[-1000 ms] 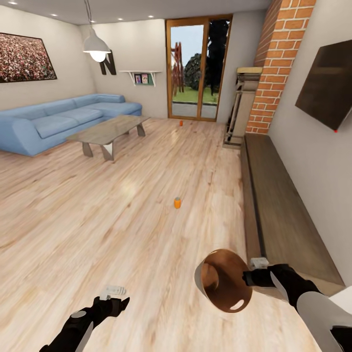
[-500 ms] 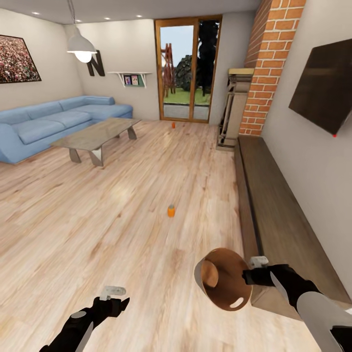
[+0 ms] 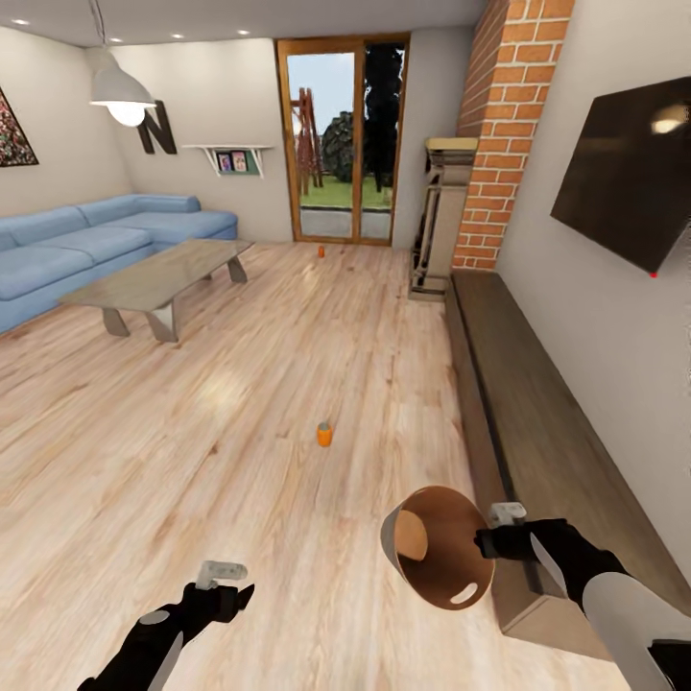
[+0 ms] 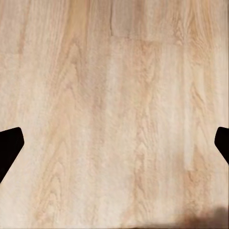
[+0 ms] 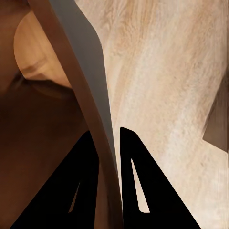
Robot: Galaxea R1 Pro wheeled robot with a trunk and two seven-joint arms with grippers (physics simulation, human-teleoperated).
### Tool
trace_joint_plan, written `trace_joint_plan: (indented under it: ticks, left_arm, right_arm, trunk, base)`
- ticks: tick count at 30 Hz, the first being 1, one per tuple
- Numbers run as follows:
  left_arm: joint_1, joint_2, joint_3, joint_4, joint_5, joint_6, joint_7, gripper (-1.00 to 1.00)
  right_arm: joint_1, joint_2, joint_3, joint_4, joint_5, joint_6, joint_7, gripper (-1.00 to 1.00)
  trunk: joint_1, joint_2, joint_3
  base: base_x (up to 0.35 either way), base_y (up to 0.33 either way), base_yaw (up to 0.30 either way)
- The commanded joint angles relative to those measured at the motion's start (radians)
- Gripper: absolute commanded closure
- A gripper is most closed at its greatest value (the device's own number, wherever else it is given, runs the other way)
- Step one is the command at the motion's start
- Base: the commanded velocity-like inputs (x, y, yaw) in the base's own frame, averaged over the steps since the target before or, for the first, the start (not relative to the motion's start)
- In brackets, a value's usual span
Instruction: Put the three can of soda from the living room inside the tash can in the kitchen.
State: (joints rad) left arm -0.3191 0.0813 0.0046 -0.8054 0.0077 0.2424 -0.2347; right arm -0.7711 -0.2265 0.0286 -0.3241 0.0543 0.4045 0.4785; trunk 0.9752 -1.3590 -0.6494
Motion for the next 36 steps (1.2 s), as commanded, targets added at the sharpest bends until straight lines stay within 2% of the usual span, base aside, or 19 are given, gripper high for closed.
trace_joint_plan:
  ticks: [1, 25, 36]
  left_arm:
    - [0.0, 0.0, 0.0, 0.0, 0.0, 0.0, 0.0, -1.0]
    - [-0.001, 0.0, 0.0, 0.0, 0.0, 0.001, -0.021, -1.0]
    - [0.0, 0.0, 0.0, 0.0, 0.0, 0.001, -0.023, -1.0]
  right_arm:
    - [0.0, 0.0, -0.006, -0.001, -0.016, 0.004, 0.005, 1.0]
    - [0.007, 0.001, -0.004, -0.001, -0.016, 0.004, 0.005, 1.0]
    - [0.007, 0.016, -0.006, -0.001, -0.016, 0.004, -0.001, 1.0]
  trunk:
    - [0.0, 0.0, 0.001]
    - [0.0, 0.0, 0.022]
    - [0.0, 0.0, 0.031]
  base:
    - [0.325, 0.134, -0.213]
    - [0.32, 0.158, -0.212]
    - [0.312, 0.175, -0.194]
